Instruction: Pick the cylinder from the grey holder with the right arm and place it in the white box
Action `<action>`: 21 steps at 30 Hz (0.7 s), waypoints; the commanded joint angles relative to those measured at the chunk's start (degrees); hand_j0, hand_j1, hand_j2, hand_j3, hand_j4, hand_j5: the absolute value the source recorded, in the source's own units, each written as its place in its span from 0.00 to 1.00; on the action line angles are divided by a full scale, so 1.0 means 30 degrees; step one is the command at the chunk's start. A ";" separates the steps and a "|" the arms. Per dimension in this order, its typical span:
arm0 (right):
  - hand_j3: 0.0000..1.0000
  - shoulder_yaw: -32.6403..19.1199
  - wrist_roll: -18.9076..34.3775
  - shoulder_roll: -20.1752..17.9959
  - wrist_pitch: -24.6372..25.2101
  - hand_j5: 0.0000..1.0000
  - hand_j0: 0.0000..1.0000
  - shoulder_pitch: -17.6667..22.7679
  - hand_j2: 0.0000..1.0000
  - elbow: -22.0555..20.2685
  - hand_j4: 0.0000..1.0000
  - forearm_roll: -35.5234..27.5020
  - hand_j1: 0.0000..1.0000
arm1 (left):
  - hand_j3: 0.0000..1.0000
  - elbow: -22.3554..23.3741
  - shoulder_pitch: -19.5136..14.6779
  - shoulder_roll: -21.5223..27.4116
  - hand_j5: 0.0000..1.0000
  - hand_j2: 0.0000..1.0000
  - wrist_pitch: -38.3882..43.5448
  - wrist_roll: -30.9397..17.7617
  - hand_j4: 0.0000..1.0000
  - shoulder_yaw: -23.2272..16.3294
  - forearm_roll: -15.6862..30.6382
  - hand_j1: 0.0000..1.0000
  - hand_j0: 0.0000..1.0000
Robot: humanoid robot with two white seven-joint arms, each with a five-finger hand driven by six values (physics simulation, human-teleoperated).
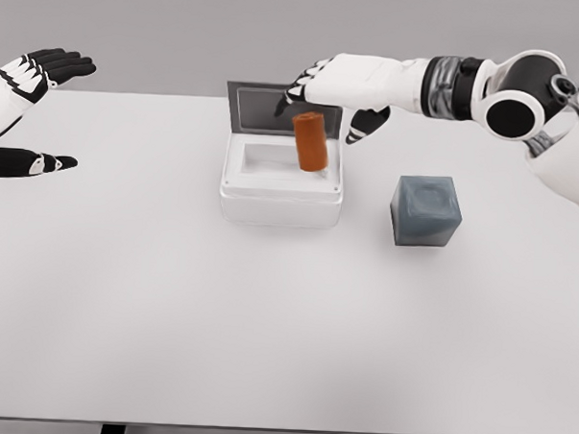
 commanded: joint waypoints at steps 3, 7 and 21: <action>1.00 -0.2903 -0.0009 -0.1958 -0.0186 1.00 1.00 0.0497 1.00 -0.3361 1.00 -0.0044 1.00 | 1.00 -0.0002 0.0000 0.0034 1.00 1.00 0.0017 0.0011 1.00 0.0001 0.0137 1.00 1.00; 1.00 -0.5861 -0.0009 -0.4975 -0.0711 1.00 1.00 0.2224 1.00 -0.4214 1.00 -0.0103 1.00 | 1.00 -0.0002 0.0059 0.0063 1.00 1.00 0.0017 0.0011 1.00 0.0001 0.0137 1.00 1.00; 1.00 -1.0317 -0.0009 -0.5447 -0.2559 1.00 1.00 0.8701 1.00 -0.3920 1.00 -0.0191 1.00 | 1.00 0.1726 -0.0848 0.0005 1.00 1.00 0.0017 -0.0604 1.00 -0.0233 0.0049 1.00 1.00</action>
